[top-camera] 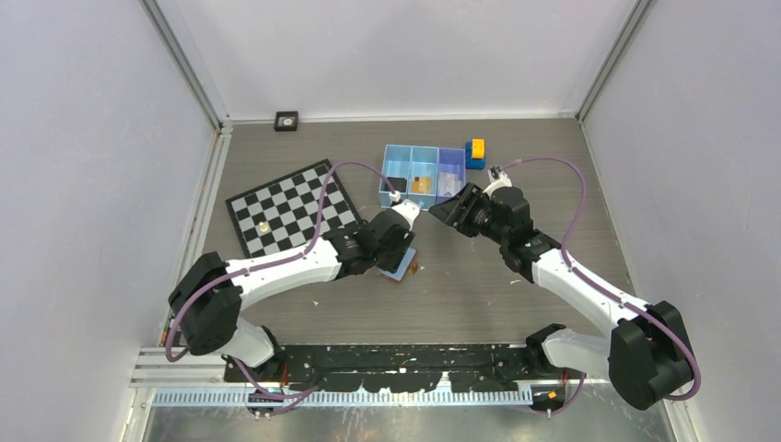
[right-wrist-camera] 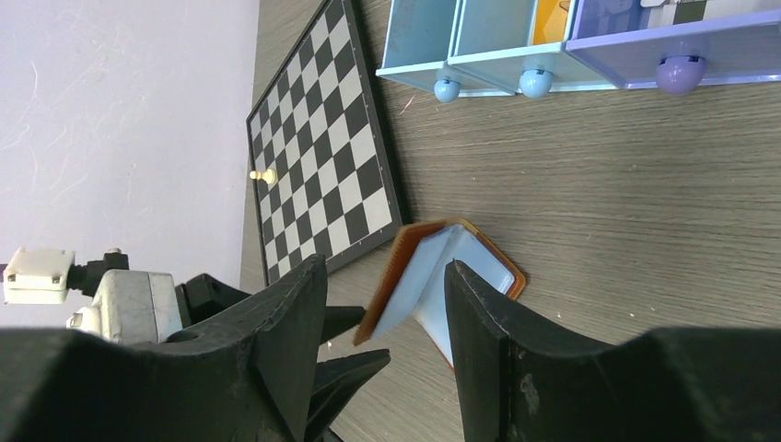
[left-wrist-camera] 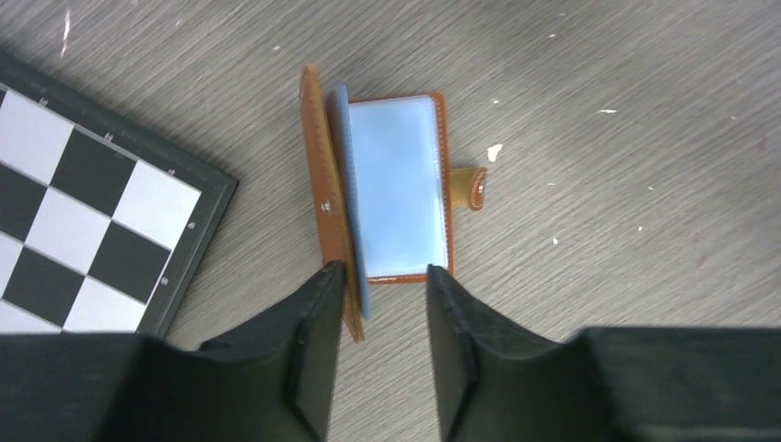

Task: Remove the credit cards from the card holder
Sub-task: Place the card holder at the center of the board, then close the card holder at the center of the board.

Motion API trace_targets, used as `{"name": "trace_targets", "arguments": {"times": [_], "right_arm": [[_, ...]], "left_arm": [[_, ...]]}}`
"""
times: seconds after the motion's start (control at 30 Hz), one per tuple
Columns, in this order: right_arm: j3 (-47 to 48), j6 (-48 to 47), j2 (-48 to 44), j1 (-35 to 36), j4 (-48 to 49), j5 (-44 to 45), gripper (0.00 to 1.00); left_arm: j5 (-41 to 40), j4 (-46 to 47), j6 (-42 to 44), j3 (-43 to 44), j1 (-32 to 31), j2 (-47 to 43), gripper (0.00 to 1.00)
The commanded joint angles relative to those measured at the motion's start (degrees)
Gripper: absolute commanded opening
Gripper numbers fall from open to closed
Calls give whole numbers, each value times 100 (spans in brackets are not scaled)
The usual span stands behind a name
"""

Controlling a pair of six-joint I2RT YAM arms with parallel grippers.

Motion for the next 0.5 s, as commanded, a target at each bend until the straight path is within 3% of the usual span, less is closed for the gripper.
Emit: {"name": "trace_targets", "arguments": {"times": [0.0,0.1,0.47], "right_arm": [[-6,52,-176,23,247,103,55],[-23,55,-199,23,255,123,55],[-45,78,-226,24,273,105,55]], "left_arm": [[583,337,1,5,96,95,29],[1044,296,-89,103,245,376,9],[2253,194,-414,332,825,1288,10]]}}
